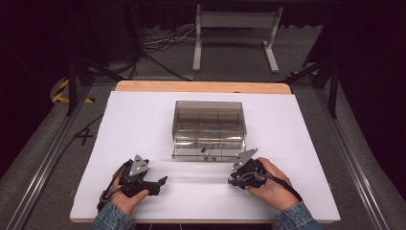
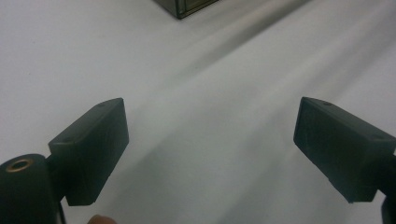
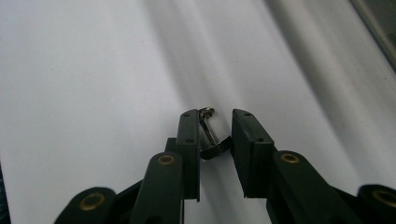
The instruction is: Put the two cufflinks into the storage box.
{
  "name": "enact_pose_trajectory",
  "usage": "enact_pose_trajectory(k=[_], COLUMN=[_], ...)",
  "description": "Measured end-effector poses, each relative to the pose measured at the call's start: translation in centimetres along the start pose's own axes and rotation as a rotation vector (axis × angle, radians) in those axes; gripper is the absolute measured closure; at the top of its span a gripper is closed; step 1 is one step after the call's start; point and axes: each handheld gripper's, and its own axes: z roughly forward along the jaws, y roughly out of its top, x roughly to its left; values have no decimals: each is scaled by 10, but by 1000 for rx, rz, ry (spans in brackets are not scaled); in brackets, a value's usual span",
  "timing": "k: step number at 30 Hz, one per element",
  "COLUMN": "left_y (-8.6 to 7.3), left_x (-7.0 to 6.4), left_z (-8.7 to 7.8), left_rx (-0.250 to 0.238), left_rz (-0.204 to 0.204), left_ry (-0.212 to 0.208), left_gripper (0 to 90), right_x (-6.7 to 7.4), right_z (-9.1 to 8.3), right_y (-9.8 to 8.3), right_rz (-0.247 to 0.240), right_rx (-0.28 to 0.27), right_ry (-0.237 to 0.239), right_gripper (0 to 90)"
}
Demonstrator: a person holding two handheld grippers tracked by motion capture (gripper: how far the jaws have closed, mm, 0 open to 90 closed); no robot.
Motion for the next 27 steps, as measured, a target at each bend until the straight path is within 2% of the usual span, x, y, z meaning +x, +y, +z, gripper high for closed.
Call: enact_pose_trajectory(k=[13, 22, 27], left_y=[0, 0, 0], left_x=[0, 0, 0], left_z=[0, 0, 0], left_rx=[-2, -1, -1], left_rz=[-3, -4, -6], left_ry=[1, 3, 6], left_gripper=[112, 112, 112], right_x=[2, 3, 4], right_z=[-3, -14, -20], right_y=[4, 9, 14], right_rz=[16, 25, 43], right_rx=[8, -6, -1], right_ry=[5, 7, 27], right_gripper=[747, 748, 748])
